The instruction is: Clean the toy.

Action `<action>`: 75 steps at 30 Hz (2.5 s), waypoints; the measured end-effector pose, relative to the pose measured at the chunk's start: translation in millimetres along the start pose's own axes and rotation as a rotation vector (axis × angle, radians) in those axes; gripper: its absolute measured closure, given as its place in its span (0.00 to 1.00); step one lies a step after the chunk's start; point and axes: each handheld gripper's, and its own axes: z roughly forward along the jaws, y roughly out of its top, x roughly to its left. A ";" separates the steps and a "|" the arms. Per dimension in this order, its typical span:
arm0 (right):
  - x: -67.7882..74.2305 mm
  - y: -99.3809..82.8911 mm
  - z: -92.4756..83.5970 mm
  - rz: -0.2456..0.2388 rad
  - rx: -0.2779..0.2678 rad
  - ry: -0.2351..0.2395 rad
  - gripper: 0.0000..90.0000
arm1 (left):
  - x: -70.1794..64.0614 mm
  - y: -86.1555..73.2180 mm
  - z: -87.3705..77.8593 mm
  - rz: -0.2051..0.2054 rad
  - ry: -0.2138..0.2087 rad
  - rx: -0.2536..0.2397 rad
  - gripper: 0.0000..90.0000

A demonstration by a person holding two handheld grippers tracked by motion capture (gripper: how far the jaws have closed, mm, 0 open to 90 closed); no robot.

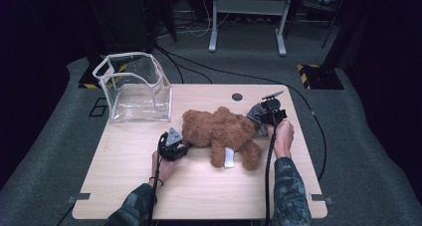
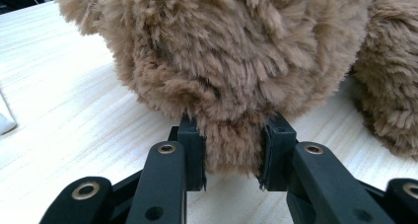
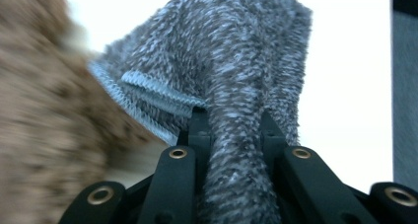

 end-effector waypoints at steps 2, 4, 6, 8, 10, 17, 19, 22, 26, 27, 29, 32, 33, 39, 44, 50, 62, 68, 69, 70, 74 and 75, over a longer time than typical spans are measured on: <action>2.8 5.0 -10.7 -0.010 -0.068 0.066 0.84 | -0.2 -0.1 0.3 0.000 0.002 -0.003 0.77; 8.8 8.9 -16.3 0.005 -0.085 0.138 0.84 | -0.3 -0.2 0.5 0.000 0.003 -0.004 0.77; 18.6 11.6 -15.5 0.001 -0.087 0.184 0.84 | -0.3 -0.1 0.5 0.000 0.003 -0.003 0.77; 24.7 12.0 -9.0 -0.009 -0.068 0.198 0.84 | -0.4 -0.1 0.5 0.000 0.004 -0.003 0.77; 27.0 9.5 2.7 0.004 -0.029 0.222 0.84 | -0.5 -0.1 0.5 0.001 0.005 -0.002 0.77; 20.3 -8.6 30.1 0.038 0.044 0.259 0.85 | -0.5 -0.1 0.5 0.001 0.005 -0.003 0.77; 19.3 -12.4 33.1 0.035 0.047 0.236 0.85 | -0.6 -0.1 0.5 0.002 0.004 -0.003 0.77; 18.6 -12.6 31.9 0.009 0.050 0.200 0.85 | -1.0 0.1 0.6 0.004 0.004 0.004 0.77; 14.4 -14.1 28.7 -0.015 0.053 0.143 0.85 | -1.8 0.2 1.4 0.011 0.005 0.007 0.77; 11.1 -15.2 28.8 -0.017 0.050 0.138 0.85 | -2.0 0.2 1.6 0.013 0.005 0.008 0.77; 5.1 -17.8 28.3 -0.009 0.057 0.087 0.85 | -2.0 0.3 1.6 0.014 0.006 0.009 0.77; -6.2 -22.9 30.4 -0.003 0.088 0.007 0.85 | -1.6 0.4 1.0 0.012 0.002 0.014 0.77; -11.1 -24.8 32.1 0.007 0.104 -0.008 0.85 | -1.8 0.2 1.4 0.011 0.005 0.007 0.77; -19.3 -17.8 11.6 0.048 0.033 0.034 0.85 | -1.9 0.2 1.4 0.011 0.005 0.007 0.77; -0.9 5.6 -11.9 0.025 -0.062 0.115 0.85 | -1.9 0.3 0.9 0.013 0.003 0.014 0.77; 35.6 22.4 1.9 -0.040 -0.043 0.169 0.84 | -1.9 0.1 1.3 0.012 0.004 0.007 0.77; 18.5 16.7 27.4 -0.014 0.044 0.060 0.84 | -1.8 0.5 0.7 0.021 0.003 0.016 0.77; 8.1 13.9 -7.6 0.014 -0.039 0.118 0.84 | -2.2 0.5 0.8 0.018 0.002 0.015 0.77; 8.9 14.0 -13.8 0.021 -0.049 0.140 0.84 | -2.3 0.4 1.1 0.018 0.006 0.013 0.77; 9.6 14.7 -20.2 0.022 -0.062 0.169 0.84 | -2.1 0.5 1.0 0.022 0.008 0.014 0.77; 23.9 21.0 -45.7 0.002 -0.125 0.251 0.84 | -2.6 0.4 1.2 0.019 0.009 0.014 0.77; 31.1 22.8 -50.7 -0.021 -0.136 0.265 0.84 | -2.5 0.5 1.1 0.024 0.012 0.014 0.77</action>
